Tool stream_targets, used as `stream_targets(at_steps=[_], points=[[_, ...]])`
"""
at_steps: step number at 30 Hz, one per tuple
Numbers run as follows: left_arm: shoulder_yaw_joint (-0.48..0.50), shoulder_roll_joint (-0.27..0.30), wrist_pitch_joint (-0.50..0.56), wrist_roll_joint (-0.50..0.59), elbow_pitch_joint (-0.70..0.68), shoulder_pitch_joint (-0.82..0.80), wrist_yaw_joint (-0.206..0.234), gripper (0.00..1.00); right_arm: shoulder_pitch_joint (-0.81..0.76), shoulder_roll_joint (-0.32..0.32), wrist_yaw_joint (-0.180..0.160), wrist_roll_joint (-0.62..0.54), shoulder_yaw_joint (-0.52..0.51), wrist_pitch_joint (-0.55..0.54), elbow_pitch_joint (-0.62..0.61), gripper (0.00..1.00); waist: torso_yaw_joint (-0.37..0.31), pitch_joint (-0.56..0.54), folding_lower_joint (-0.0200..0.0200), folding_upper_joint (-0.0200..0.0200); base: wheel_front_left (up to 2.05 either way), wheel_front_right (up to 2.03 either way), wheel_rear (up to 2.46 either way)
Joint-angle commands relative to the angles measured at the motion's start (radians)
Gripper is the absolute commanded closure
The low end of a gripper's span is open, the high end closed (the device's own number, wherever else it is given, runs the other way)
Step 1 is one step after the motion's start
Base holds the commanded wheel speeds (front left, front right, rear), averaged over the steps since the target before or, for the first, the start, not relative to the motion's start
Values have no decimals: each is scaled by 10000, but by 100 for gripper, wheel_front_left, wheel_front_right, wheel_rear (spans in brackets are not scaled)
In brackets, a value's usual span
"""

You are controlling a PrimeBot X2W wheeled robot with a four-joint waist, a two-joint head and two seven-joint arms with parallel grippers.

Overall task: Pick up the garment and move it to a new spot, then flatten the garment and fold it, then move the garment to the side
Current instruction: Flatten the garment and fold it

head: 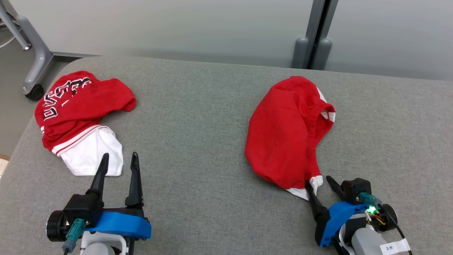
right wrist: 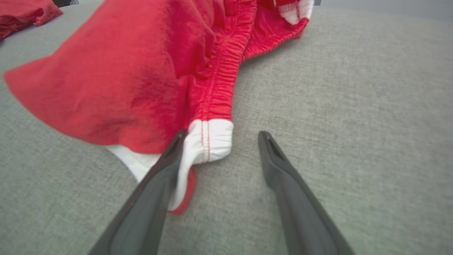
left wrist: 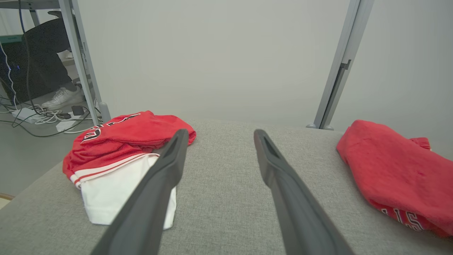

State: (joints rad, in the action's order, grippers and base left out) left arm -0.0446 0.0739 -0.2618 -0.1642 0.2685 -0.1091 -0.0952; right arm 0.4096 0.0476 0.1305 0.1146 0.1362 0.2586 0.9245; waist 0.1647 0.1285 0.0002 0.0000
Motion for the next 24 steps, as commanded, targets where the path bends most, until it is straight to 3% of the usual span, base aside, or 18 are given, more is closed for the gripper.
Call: stream_targets(at_steps=[1,4,5,6,7,14,24], points=[[10,-15,-47,61,24,-128,-39,0,136,50,5,80,88,35,183,0,28,-4,-2,0,0,0,0],[8,-32,-47,76,45,-128,-68,0,180,41,7,456,536,28,521,0,84,-23,-2,0,0,0,0],[20,-39,-47,78,45,-128,-78,0,189,39,7,657,735,30,567,38,86,-24,-2,0,0,0,0],[49,-47,-47,85,38,-125,-84,0,230,39,7,831,883,34,508,93,74,-17,-2,0,0,0,0],[90,-52,-47,89,20,-113,-72,0,277,39,7,904,986,38,437,100,40,-9,-2,0,0,0,0],[249,-92,-47,113,-14,77,-55,0,174,91,3,540,149,59,-294,100,-516,-143,-2,0,0,0,0],[356,-155,-48,104,-15,129,-102,0,-723,1260,3,-385,-2640,60,-2132,100,-1253,-355,-2,0,0,0,0]])
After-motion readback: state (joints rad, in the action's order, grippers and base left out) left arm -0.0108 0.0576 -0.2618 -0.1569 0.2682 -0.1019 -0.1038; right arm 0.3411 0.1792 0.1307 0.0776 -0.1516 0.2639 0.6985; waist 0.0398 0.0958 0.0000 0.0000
